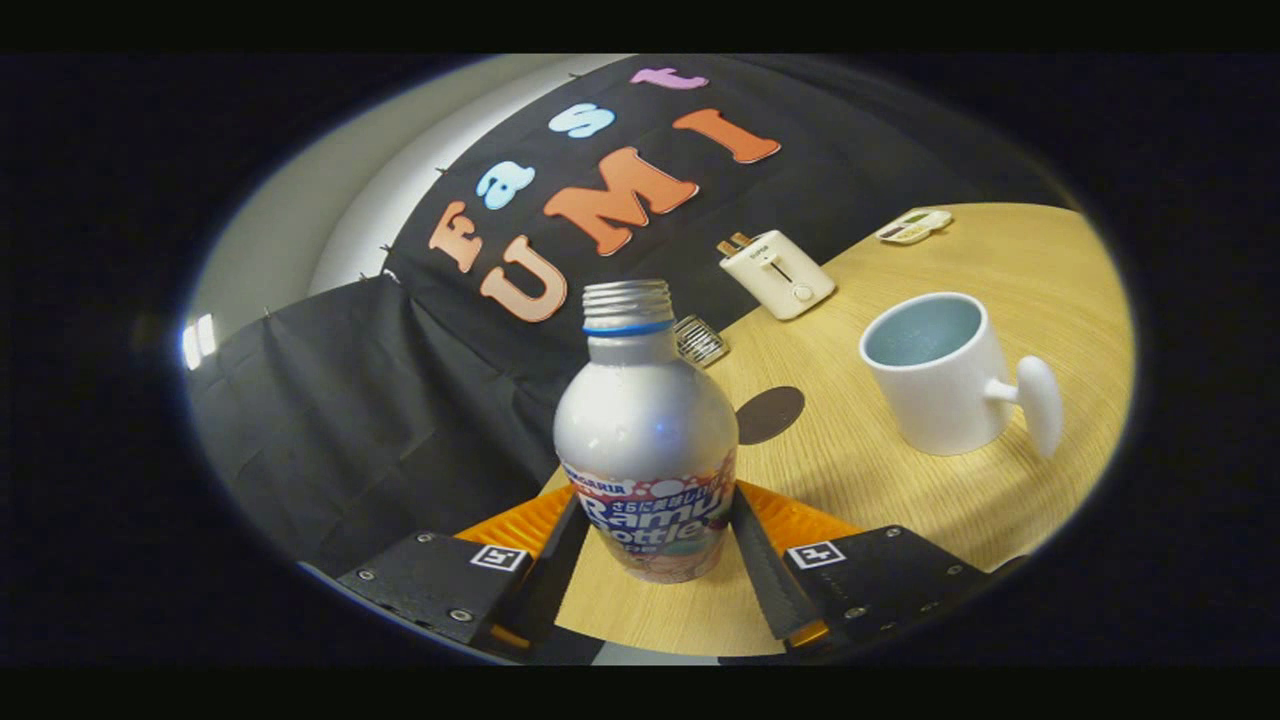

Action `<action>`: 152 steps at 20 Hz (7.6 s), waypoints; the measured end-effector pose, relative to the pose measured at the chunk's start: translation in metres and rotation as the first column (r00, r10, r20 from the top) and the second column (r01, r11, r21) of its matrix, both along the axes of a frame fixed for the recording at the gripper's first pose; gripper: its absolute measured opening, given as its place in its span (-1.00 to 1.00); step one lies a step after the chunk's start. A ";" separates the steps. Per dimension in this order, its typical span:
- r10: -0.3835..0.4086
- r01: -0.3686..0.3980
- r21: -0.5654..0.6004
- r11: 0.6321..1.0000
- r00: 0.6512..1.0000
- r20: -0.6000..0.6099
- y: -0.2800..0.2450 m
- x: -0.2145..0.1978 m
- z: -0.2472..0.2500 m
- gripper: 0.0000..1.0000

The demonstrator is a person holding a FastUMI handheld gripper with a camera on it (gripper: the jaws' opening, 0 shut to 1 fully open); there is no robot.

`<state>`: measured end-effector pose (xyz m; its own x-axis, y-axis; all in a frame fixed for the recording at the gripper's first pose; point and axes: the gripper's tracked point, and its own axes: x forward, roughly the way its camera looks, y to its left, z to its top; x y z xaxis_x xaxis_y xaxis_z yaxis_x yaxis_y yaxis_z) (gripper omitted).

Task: Take the bottle from table, then pour the juice into the cup, finally place the bottle on the coaster

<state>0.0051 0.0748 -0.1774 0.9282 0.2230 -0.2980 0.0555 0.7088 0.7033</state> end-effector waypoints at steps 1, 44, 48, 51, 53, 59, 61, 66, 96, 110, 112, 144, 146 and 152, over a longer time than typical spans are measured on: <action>-0.010 0.010 0.023 1.000 1.000 -0.006 -0.003 -0.001 -0.001 0.59; 0.035 0.051 0.784 0.619 0.995 -0.092 -0.014 0.002 0.032 0.55; 0.037 0.053 0.822 0.566 0.995 -0.089 -0.016 0.004 0.041 0.55; 0.055 0.041 0.858 0.511 0.995 -0.080 -0.014 0.001 0.050 0.55; 0.047 0.042 0.870 0.491 0.996 -0.075 -0.017 0.003 0.054 0.55; 0.034 0.033 0.909 0.416 0.998 -0.052 -0.024 0.004 0.068 0.55; 0.036 0.034 0.914 0.405 0.998 -0.053 -0.026 0.005 0.069 0.55; 0.048 0.043 0.925 0.378 0.997 -0.066 -0.022 0.005 0.069 0.55; 0.020 0.060 0.958 0.279 0.997 -0.069 -0.027 0.007 0.083 0.55; -0.002 0.058 0.970 0.235 0.998 -0.060 -0.032 0.014 0.089 0.55; -0.013 0.056 0.971 0.232 0.998 -0.054 -0.032 0.018 0.091 0.55; -0.056 0.012 0.990 0.144 0.998 -0.004 -0.046 0.021 0.104 0.55; -0.057 0.012 0.990 0.143 0.998 -0.004 -0.047 0.021 0.103 0.55; -0.032 0.031 0.982 0.184 0.999 -0.026 -0.036 0.024 0.094 0.55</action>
<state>0.0289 0.0393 -0.0833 0.9422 0.3044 0.1402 0.0589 -0.5620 0.8250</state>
